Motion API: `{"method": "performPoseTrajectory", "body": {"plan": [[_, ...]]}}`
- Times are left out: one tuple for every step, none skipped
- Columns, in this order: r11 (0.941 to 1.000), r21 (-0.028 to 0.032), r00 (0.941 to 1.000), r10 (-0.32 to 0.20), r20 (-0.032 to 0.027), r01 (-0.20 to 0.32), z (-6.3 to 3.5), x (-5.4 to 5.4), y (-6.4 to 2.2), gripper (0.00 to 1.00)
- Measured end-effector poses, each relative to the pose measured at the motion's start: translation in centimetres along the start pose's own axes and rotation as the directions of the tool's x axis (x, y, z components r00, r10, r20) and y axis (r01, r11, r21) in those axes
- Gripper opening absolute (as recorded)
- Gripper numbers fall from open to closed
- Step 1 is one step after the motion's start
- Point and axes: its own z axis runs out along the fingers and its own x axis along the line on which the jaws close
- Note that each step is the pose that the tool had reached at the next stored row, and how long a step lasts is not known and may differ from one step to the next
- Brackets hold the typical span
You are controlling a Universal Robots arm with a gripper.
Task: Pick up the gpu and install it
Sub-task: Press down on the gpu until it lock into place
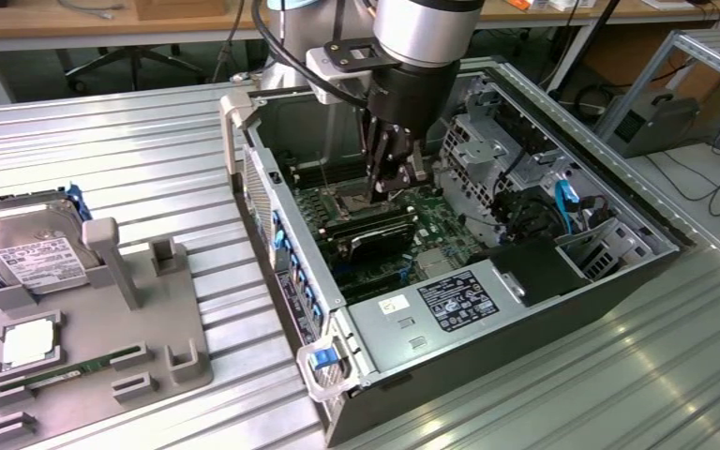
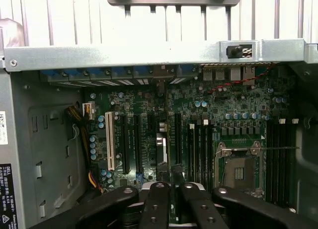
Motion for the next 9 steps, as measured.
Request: {"method": "performPoseTrajectory", "body": {"plan": [[1.0,0.0,1.0,0.0,0.0,0.0,0.0,0.0,0.0,0.11],[1.0,0.0,1.0,0.0,0.0,0.0,0.0,0.0,0.0,0.11],[1.0,0.0,1.0,0.0,0.0,0.0,0.0,0.0,0.0,0.11],[1.0,0.0,1.0,0.0,0.0,0.0,0.0,0.0,0.0,0.11],[1.0,0.0,1.0,0.0,0.0,0.0,0.0,0.0,0.0,0.11],[1.0,0.0,1.0,0.0,-0.0001,0.0,0.0,0.0,0.0,0.11],[1.0,0.0,1.0,0.0,-0.0001,0.0,0.0,0.0,0.0,0.11],[1.0,0.0,1.0,0.0,-0.0001,0.0,0.36,0.01,0.0,0.11],[1.0,0.0,1.0,0.0,0.0,0.0,0.51,0.01,0.0,0.11]]}}
